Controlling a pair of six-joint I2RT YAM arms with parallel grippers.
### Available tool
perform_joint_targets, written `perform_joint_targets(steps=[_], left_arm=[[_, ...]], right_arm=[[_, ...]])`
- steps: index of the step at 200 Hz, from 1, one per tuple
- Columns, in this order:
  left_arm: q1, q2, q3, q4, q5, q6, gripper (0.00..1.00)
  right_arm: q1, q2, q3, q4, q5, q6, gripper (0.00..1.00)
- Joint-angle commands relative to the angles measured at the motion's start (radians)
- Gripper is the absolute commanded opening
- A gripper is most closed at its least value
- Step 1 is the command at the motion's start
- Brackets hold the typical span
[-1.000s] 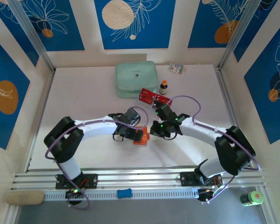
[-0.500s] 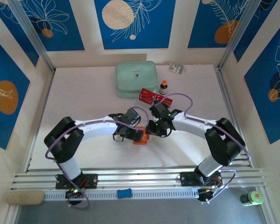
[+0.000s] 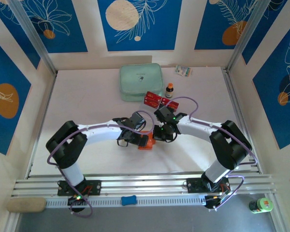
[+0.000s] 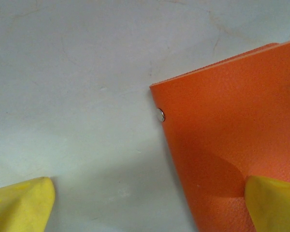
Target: Put the credit cards into the card holder
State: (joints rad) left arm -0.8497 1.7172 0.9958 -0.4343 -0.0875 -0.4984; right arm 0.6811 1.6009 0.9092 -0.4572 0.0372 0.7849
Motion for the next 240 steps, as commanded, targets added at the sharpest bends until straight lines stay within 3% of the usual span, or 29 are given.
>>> perform_joint_targets(steps=[1, 116, 240], left_arm=[[-0.006, 0.031, -0.005, -0.050, -0.047, 0.002, 1.00], [-0.009, 0.025, -0.013, -0.039, -0.041, -0.006, 1.00], [0.037, -0.075, 0.029, -0.062, -0.028, -0.055, 1.00]], right_arm=[[0.006, -0.023, 0.008, 0.018, -0.040, 0.002, 0.00], [0.021, 0.083, 0.007, 0.153, -0.155, 0.059, 0.00], [0.029, 0.118, -0.037, 0.087, -0.098, 0.053, 0.00]])
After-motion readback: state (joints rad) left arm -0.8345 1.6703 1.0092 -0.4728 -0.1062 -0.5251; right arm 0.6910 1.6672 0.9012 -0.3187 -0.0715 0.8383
